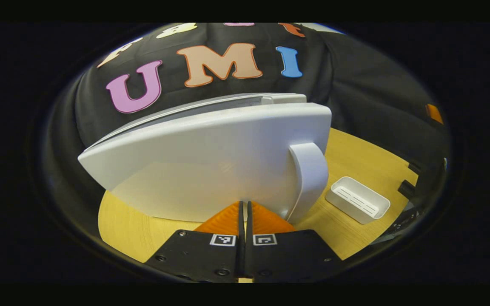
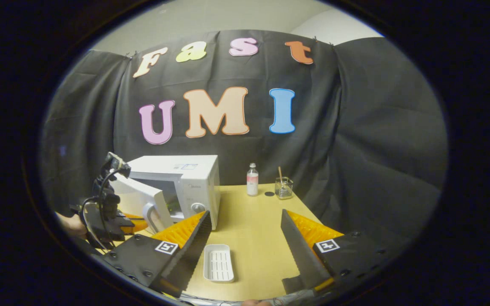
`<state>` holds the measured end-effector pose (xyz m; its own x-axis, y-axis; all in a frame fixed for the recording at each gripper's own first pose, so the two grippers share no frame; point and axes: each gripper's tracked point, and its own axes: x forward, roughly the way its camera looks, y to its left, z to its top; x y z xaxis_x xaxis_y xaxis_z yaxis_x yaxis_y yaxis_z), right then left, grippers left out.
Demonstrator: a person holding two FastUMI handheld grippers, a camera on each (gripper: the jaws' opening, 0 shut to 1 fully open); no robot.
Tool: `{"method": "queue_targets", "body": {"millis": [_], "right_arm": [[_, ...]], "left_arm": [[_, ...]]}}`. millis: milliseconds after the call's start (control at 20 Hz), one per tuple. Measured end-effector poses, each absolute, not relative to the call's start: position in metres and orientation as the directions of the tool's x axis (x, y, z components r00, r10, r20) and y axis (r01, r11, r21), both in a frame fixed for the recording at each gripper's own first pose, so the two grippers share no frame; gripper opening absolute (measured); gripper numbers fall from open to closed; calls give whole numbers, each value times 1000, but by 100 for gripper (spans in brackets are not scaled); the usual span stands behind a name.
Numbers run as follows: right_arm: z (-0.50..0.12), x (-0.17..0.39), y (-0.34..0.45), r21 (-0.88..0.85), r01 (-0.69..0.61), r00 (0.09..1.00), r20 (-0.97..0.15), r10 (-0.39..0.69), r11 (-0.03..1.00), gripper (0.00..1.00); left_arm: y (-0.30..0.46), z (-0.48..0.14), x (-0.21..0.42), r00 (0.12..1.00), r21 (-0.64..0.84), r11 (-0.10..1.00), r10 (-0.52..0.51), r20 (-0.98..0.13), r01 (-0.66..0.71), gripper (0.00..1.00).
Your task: Open the microwave oven with the left hand, put the food in, and close the microwave oven.
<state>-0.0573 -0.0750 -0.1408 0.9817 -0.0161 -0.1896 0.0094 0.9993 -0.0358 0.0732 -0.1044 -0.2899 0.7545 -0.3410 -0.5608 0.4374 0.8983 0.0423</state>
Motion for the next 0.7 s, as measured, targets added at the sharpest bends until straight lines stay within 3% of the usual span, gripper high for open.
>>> {"method": "queue_targets", "body": {"millis": [700], "right_arm": [[-130, -61, -83, -40, 15, 985, -171, -21, 999, 97]], "left_arm": [[-114, -295, 131, 776, 7, 929, -304, -553, 369, 0]]}}
